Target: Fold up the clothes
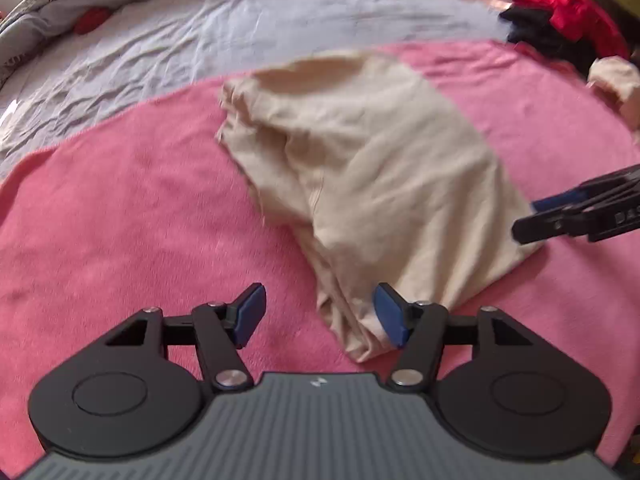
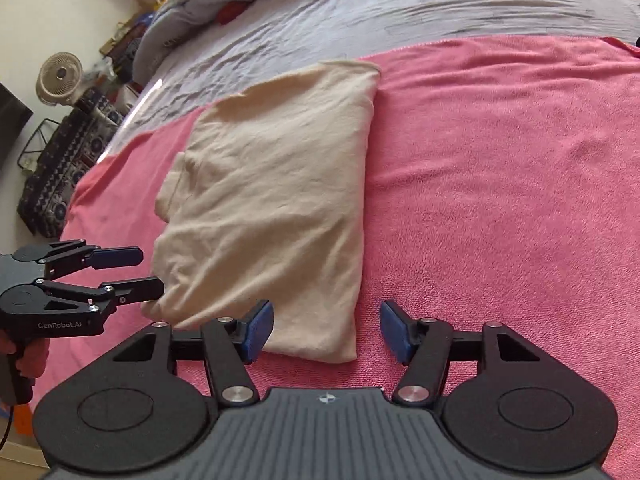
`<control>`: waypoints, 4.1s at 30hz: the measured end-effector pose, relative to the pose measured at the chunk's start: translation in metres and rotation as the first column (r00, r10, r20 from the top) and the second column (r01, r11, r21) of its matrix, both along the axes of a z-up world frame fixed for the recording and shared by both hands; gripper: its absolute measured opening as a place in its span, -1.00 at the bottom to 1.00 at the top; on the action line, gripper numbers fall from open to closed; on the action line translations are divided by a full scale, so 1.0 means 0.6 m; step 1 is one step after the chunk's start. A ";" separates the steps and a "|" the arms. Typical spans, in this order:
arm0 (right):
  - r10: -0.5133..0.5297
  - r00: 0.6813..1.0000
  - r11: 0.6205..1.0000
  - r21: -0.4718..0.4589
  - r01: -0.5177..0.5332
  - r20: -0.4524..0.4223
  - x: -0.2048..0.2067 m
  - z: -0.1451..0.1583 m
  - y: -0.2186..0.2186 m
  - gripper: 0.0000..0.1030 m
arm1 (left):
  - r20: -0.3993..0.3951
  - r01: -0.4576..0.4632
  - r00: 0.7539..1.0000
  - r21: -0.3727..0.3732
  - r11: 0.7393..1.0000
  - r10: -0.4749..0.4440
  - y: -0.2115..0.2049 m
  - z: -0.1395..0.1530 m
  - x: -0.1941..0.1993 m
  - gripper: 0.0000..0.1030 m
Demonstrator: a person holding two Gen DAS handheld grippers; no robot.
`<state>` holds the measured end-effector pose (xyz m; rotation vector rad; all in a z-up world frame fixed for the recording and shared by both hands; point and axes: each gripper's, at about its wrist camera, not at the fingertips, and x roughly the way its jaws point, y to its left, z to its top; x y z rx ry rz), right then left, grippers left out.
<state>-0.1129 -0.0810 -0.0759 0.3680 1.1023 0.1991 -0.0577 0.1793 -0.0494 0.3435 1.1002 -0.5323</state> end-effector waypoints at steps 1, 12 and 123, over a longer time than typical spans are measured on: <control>0.010 1.000 0.999 -0.033 -0.009 0.012 -0.004 0.002 0.008 -0.07 | 0.007 -0.010 1.000 -0.004 1.000 0.010 0.002 -0.004 -0.003 0.30; 0.039 0.995 0.989 0.145 -0.025 -0.094 -0.019 0.016 -0.079 -0.30 | 0.024 -0.072 0.997 0.084 0.994 0.070 0.043 0.015 0.010 0.20; 0.032 0.982 0.865 0.487 -0.120 0.185 0.339 0.020 -0.082 -0.81 | -0.561 -0.560 0.793 -0.519 0.646 0.237 0.058 0.007 0.084 -0.81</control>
